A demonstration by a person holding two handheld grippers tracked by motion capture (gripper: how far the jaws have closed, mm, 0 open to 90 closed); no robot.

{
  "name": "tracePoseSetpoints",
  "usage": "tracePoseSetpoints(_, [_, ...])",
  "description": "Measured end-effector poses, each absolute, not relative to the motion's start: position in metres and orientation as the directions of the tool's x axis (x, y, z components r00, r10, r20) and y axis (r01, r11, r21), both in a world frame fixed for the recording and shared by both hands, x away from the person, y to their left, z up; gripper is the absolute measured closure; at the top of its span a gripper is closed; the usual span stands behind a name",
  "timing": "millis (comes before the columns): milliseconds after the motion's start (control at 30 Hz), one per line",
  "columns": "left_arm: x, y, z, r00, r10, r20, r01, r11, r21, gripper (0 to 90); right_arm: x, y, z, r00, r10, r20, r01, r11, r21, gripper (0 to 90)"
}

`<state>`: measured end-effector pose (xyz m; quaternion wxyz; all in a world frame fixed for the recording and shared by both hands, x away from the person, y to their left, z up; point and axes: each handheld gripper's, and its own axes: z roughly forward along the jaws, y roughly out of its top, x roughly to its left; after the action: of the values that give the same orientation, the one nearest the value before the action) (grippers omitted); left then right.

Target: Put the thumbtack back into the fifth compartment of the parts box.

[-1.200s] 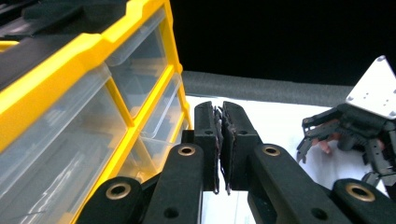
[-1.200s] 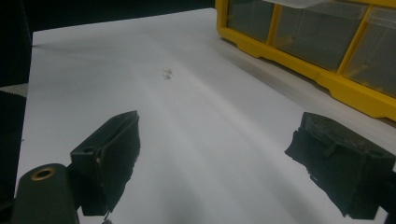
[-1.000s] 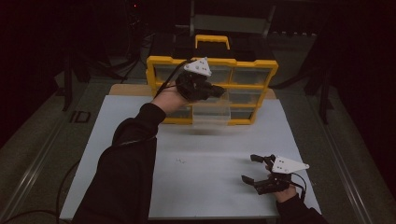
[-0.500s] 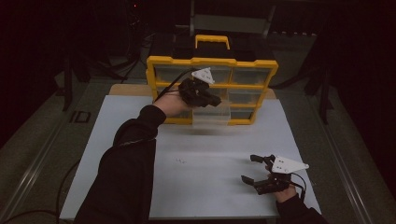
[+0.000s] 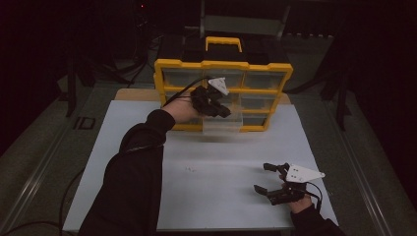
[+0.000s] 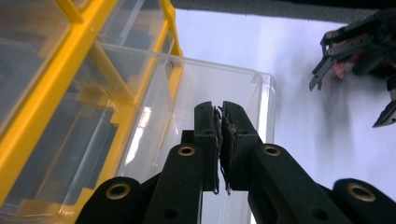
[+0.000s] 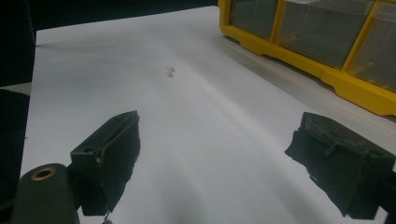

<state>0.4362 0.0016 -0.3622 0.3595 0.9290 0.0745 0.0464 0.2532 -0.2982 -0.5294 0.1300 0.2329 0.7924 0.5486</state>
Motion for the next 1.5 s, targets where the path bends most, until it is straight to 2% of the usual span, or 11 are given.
tracePoseSetpoints(367, [0.437,-0.008,-0.367,0.979,0.195,0.066,0.111,-0.769,0.63,83.7,0.253,-0.298,-0.53,-0.858,0.511,0.054,0.231,0.29,0.929,13.8])
tracePoseSetpoints(400, [0.438,-0.008,-0.367,0.977,0.205,0.058,0.123,-0.765,0.633,76.7,0.253,-0.298,-0.53,-0.858,0.51,0.055,0.232,0.29,0.928,13.8])
tracePoseSetpoints(500, [0.438,-0.008,-0.366,0.974,0.222,0.055,0.138,-0.763,0.632,63.1,0.253,-0.298,-0.53,-0.858,0.51,0.054,0.231,0.291,0.928,13.8])
tracePoseSetpoints(700, [0.437,-0.004,-0.36,0.972,0.233,0.037,0.151,-0.736,0.66,44.1,0.253,-0.298,-0.53,-0.858,0.51,0.052,0.231,0.294,0.927,13.8])
tracePoseSetpoints(733, [0.436,-0.004,-0.359,0.97,0.239,0.04,0.154,-0.737,0.658,36.6,0.253,-0.298,-0.53,-0.859,0.51,0.052,0.231,0.294,0.927,13.8])
tracePoseSetpoints(867, [0.434,-0.004,-0.358,0.968,0.249,0.026,0.174,-0.744,0.645,17.4,0.253,-0.298,-0.529,-0.859,0.509,0.05,0.229,0.295,0.928,13.8])
tracePoseSetpoints(967, [0.433,-0.002,-0.359,0.965,0.26,0.013,0.192,-0.743,0.641,6.1,0.253,-0.297,-0.529,-0.859,0.51,0.05,0.229,0.295,0.927,13.8])
tracePoseSetpoints(1100, [0.43,0.004,-0.358,0.969,0.246,-0.005,0.19,-0.737,0.648,0.0,0.253,-0.297,-0.529,-0.859,0.51,0.051,0.23,0.295,0.927,13.8])
tracePoseSetpoints(1500, [0.416,0.029,-0.35,0.969,0.248,-0.001,0.18,-0.701,0.69,0.0,0.253,-0.296,-0.53,-0.859,0.51,0.052,0.232,0.296,0.927,13.8])
